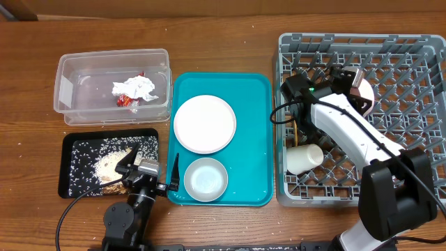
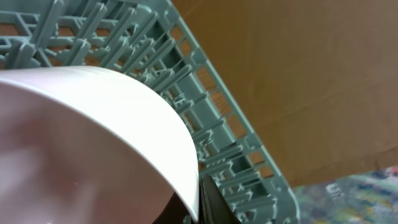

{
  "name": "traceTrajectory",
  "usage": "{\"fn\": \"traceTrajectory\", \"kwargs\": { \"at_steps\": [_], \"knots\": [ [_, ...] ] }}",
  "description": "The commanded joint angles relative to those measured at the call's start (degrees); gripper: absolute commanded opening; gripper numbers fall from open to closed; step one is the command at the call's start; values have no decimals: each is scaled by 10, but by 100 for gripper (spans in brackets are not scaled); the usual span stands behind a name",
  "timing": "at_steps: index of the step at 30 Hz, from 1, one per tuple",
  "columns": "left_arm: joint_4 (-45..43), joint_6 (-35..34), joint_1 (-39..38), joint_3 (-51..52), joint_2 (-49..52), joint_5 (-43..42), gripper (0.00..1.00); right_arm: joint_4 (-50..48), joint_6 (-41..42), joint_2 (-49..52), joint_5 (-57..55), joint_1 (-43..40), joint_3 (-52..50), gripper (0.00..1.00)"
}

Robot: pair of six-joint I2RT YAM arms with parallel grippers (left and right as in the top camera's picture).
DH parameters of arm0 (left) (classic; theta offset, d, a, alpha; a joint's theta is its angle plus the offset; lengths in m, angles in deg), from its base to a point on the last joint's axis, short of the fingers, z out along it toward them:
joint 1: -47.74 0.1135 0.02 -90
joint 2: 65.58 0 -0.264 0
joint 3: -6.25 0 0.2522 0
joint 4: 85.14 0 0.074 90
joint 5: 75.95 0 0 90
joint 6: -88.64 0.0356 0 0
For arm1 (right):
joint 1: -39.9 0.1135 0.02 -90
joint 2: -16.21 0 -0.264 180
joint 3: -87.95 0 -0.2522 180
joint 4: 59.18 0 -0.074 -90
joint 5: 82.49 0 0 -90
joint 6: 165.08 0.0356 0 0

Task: Sort waste into correct bins and load items into the dishwasher
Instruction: 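Grasp the pink bowl with the right gripper and place it in the rack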

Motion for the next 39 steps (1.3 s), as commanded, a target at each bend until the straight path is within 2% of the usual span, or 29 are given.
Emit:
{"fn": "traceTrajectory", "kwargs": {
  "at_steps": [1, 12, 18, 21, 22, 25, 29, 31, 33, 36, 39],
  "knots": [
    [-2, 9, 3, 4, -7, -6, 100, 1, -8, 3, -46, -8, 11, 4],
    [-2, 9, 3, 4, -7, -6, 100, -46, -59, 4, 30, -63, 2, 4],
    [-2, 9, 3, 4, -7, -6, 100, -21, -56, 4, 56, -2, 2, 4],
    [-2, 9, 3, 4, -7, -6, 100, 20, 8, 4, 59, 39, 2, 4],
    [-2, 9, 3, 4, -7, -6, 100, 29, 25, 4, 60, 46, 2, 8],
    [-2, 9, 3, 4, -7, -6, 100, 63, 81, 3, 61, 64, 6, 47],
    [-3, 9, 3, 4, -7, -6, 100, 113, 117, 2, 113, 91, 47, 66],
    [-2, 9, 3, 4, -7, -6, 100, 127, 117, 2, 168, 110, 77, 73],
    [-2, 9, 3, 4, -7, -6, 100, 126, 79, 2, 255, 132, 110, 74],
    [-2, 9, 3, 4, -7, -6, 100, 67, -63, 2, 424, 165, 132, 72],
    [-2, 9, 3, 4, -7, -6, 100, -11, -187, 2, 666, 191, 130, 72]
  ]
}}
